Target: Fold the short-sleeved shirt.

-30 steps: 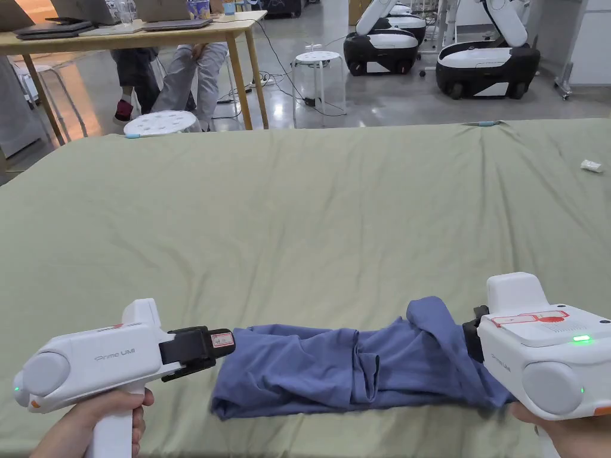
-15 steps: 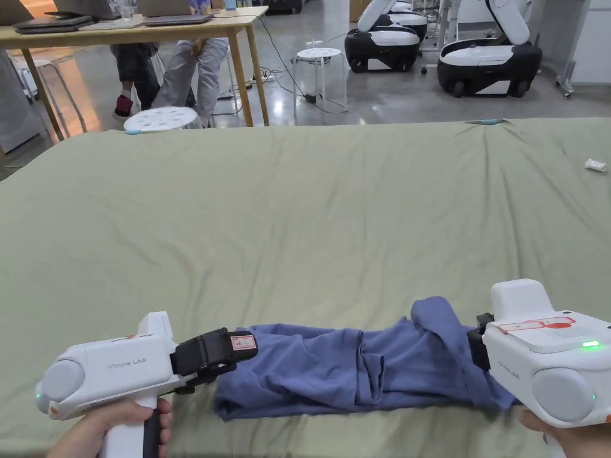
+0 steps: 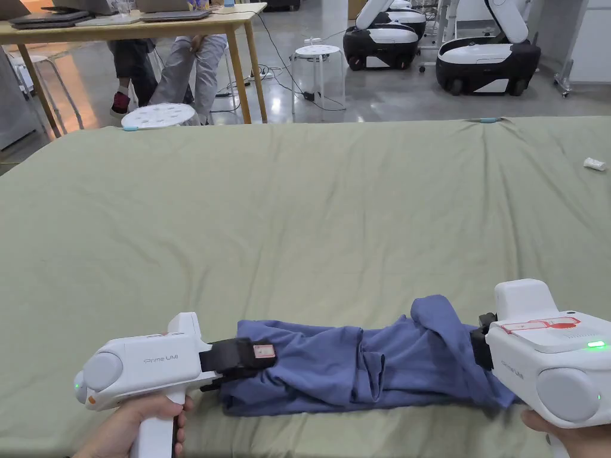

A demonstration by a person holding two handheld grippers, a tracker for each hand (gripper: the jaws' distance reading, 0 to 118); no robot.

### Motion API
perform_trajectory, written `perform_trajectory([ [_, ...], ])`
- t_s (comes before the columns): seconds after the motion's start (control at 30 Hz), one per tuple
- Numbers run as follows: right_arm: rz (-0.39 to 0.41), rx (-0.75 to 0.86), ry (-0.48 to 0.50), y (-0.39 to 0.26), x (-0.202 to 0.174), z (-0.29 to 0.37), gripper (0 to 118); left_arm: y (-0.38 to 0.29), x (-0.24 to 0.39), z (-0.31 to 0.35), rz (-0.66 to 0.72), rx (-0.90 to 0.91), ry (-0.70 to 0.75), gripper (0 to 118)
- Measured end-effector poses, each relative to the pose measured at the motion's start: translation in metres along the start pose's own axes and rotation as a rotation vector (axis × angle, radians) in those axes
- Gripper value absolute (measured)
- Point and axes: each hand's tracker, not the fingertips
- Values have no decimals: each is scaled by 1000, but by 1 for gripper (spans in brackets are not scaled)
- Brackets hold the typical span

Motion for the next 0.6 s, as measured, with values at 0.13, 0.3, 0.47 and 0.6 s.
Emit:
perform_trajectory([
  [0.13,6,-1,2,0,-1,0,0,0,-7,7,22,20,-35,18],
  [0.3,5,1,-6,0,0,0,0,1,-1,19,-23,46,-27,15],
  [0.47,-6,5,-12,0,4,1,0,9,-22,50,6,108,20,14],
  [0.6,-10,7,-12,0,5,1,0,14,-48,88,42,153,98,14],
])
